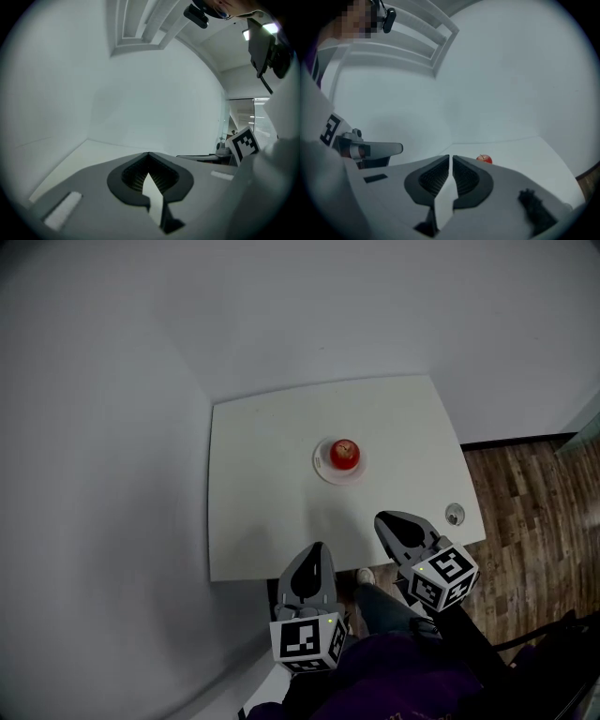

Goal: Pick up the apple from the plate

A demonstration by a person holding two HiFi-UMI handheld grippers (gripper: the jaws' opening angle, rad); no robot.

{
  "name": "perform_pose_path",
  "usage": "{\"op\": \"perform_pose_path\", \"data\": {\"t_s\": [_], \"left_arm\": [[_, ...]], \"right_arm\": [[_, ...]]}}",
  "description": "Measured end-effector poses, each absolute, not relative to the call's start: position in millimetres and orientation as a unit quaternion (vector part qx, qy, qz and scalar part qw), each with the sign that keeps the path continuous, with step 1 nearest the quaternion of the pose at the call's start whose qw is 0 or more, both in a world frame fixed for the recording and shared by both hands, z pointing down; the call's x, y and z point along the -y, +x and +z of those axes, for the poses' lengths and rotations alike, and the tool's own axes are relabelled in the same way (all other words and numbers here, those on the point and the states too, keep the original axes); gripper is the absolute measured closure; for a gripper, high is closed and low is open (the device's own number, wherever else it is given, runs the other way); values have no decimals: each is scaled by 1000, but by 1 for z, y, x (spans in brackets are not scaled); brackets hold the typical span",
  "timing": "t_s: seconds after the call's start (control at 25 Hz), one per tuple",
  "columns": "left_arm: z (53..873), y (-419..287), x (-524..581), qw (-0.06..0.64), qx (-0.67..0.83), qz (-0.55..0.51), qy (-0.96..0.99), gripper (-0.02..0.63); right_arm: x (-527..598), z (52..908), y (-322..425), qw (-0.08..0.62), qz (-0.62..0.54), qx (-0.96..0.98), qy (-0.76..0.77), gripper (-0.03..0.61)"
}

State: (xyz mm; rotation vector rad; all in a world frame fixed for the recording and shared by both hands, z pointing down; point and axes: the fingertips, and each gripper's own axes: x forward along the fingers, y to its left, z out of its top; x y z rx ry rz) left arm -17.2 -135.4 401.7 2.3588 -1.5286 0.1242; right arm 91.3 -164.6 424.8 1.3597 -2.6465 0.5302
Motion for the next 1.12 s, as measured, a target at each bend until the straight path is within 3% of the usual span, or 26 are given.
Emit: {"op": "perform_pose_path", "data": {"t_s": [0.4, 1.12], "left_arm": [[411, 5, 219, 177, 573, 54, 798, 607], [420, -22, 272, 179, 588, 65, 786, 607]], "right_arm": [[261, 448, 113, 109, 175, 893, 401, 565], [334, 516, 94, 214, 168, 883, 382, 336]]}}
